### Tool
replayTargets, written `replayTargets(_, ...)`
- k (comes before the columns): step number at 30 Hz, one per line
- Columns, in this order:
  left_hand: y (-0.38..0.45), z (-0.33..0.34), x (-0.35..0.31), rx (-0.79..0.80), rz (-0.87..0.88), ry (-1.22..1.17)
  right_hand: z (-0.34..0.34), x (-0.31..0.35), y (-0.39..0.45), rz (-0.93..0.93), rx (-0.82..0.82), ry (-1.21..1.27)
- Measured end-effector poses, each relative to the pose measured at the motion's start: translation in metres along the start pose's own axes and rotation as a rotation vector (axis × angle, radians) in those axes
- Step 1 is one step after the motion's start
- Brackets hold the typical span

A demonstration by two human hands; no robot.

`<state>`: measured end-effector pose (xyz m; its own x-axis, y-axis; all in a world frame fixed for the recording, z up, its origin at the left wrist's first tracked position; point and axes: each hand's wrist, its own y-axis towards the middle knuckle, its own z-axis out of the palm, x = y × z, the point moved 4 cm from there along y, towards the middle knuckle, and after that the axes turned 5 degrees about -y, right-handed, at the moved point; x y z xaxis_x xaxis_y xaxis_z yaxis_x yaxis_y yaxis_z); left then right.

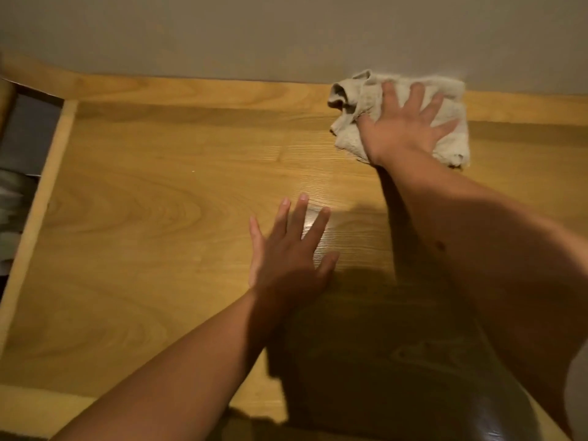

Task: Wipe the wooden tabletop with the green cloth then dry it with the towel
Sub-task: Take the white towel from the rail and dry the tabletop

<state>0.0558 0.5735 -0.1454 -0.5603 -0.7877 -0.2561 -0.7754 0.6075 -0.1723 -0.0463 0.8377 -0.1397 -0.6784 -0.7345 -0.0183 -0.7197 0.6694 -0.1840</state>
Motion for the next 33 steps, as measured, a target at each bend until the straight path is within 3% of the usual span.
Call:
replayTargets(10,0.001,-0.002,-0.001,0.018,0.007,0.037,0.006,-0.019,-0.057,-0.105,0.049,0.013)
replayTargets(22,0.001,-0.006,-0.004,0.029,0.020,0.027,0.046,-0.105,-0.322,-0.072,-0.013,-0.028)
replayTargets(29,0.002,-0.025,-0.035,0.075,-0.071,0.065,0.056,-0.135,-0.435,0.022,0.108,0.022)
replayTargets(33,0.000,-0.006,-0.110,0.202,0.253,0.099,0.051,-0.140,-0.444,0.043,0.113,0.036)
